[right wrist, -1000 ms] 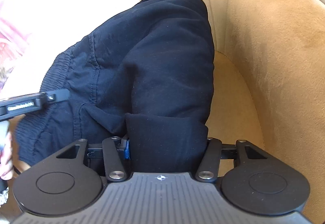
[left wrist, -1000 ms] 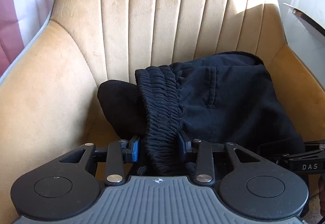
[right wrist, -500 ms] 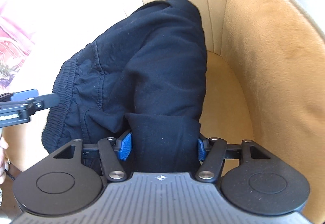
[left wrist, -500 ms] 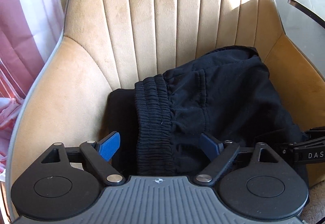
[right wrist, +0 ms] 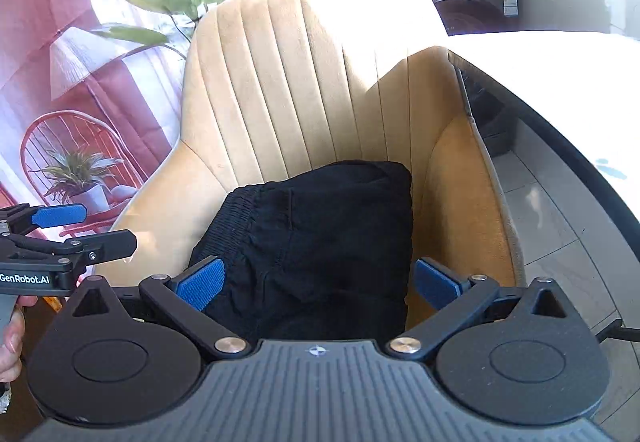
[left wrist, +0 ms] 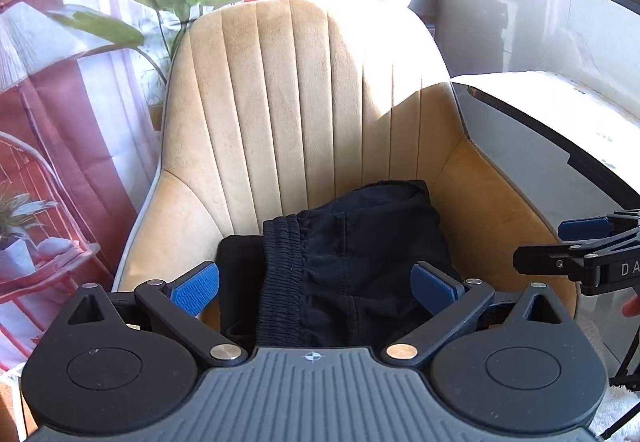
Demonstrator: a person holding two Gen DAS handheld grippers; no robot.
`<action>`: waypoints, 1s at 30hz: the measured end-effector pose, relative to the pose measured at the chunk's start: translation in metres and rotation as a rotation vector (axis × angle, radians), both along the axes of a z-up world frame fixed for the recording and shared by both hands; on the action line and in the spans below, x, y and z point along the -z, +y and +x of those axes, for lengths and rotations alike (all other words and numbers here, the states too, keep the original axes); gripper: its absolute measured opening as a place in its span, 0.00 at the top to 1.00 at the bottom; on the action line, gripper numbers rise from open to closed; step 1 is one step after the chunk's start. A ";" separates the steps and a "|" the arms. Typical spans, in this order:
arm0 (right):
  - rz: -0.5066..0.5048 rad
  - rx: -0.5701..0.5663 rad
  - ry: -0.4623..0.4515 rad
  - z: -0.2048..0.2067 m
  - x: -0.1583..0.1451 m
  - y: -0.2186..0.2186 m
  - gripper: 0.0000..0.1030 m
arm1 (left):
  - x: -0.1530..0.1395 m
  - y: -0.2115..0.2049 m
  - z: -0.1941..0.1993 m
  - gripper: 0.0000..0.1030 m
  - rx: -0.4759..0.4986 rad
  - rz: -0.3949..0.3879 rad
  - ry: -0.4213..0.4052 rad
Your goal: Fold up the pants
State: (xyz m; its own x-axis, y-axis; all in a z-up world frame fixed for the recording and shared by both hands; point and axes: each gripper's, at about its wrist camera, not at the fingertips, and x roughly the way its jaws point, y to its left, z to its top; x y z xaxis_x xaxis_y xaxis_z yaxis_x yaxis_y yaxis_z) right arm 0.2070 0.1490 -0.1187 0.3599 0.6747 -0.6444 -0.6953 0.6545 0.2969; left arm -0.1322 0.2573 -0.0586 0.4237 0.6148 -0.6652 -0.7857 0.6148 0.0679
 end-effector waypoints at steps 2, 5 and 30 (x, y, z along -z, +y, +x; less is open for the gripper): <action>-0.010 -0.004 -0.022 -0.016 -0.015 -0.009 0.00 | -0.010 -0.016 -0.006 0.00 -0.004 0.020 0.003; -0.001 -0.020 -0.042 -0.043 -0.032 -0.022 0.00 | -0.020 -0.037 -0.015 0.00 -0.012 0.046 0.008; -0.011 0.113 -0.084 -0.107 -0.051 -0.070 0.00 | -0.051 -0.099 -0.037 0.00 -0.007 0.179 -0.056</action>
